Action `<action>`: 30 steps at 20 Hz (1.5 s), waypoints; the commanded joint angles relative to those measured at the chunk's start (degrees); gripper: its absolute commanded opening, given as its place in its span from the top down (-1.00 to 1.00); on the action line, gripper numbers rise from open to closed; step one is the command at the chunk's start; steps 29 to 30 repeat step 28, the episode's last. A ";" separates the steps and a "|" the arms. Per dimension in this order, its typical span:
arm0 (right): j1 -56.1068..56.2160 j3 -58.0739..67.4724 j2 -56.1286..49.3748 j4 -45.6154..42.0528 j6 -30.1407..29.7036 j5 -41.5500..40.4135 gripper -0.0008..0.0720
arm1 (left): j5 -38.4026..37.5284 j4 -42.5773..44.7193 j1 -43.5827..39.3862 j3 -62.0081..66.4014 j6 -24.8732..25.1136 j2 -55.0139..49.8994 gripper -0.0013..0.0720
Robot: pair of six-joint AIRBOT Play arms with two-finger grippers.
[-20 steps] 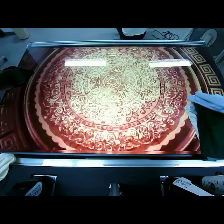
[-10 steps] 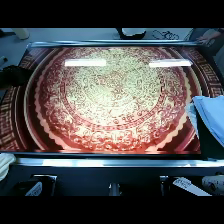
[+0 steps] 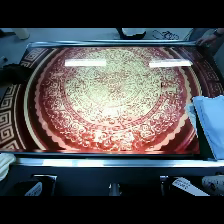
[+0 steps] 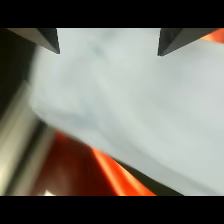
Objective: Fold the shirts.
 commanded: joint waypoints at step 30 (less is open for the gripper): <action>57.92 12.02 -17.49 1.53 8.98 6.71 -0.87 | -14.82 32.98 -13.99 0.13 -22.05 -21.81 -0.88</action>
